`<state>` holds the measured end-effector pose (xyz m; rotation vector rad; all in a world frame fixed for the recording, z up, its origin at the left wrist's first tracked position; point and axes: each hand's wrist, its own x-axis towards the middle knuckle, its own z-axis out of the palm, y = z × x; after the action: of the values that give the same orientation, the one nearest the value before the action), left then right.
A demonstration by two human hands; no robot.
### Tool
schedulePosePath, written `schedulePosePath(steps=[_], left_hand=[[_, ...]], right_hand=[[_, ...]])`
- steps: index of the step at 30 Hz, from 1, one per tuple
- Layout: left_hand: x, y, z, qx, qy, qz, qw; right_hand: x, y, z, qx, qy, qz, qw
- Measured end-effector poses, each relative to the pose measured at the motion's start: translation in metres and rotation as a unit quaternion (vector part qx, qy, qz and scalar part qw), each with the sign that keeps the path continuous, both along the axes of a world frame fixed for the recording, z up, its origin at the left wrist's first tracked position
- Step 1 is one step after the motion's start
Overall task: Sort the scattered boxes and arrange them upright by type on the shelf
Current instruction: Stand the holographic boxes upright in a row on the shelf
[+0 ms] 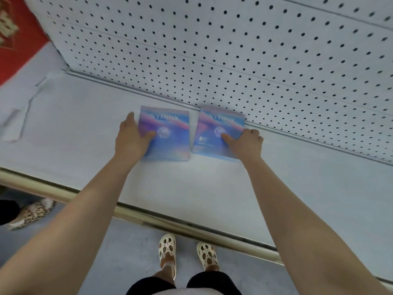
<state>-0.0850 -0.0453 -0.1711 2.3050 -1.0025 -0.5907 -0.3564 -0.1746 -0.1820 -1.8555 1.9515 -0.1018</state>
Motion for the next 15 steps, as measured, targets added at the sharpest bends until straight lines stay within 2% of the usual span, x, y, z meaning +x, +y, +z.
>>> schedulePosePath(steps=[1, 3, 5, 8, 10, 13, 15], left_hand=[[-0.002, -0.001, 0.001, -0.006, -0.062, -0.032, 0.998], [-0.010, -0.009, 0.000, -0.047, -0.135, -0.114, 0.983], [-0.026, -0.021, -0.004, -0.076, -0.170, -0.227, 0.956], [-0.062, -0.040, -0.010, -0.033, -0.196, -0.349, 0.916], [-0.075, -0.045, -0.015, 0.018, -0.208, -0.370, 0.905], [-0.077, -0.043, -0.029, 0.020, -0.195, -0.362, 0.911], [-0.075, -0.039, -0.031, 0.019, -0.198, -0.371, 0.907]], right_hand=[[0.002, -0.001, 0.000, 0.004, 0.001, -0.005, 1.000], [0.003, -0.002, 0.001, 0.010, 0.008, -0.007, 1.000], [0.003, -0.002, 0.002, 0.012, 0.007, -0.012, 1.000], [0.002, 0.000, 0.002, 0.006, 0.004, -0.016, 1.000], [0.002, 0.001, 0.001, 0.004, 0.000, -0.020, 1.000], [0.000, 0.002, 0.004, 0.001, -0.014, -0.027, 1.000], [-0.001, 0.003, 0.008, -0.009, -0.078, -0.047, 0.996]])
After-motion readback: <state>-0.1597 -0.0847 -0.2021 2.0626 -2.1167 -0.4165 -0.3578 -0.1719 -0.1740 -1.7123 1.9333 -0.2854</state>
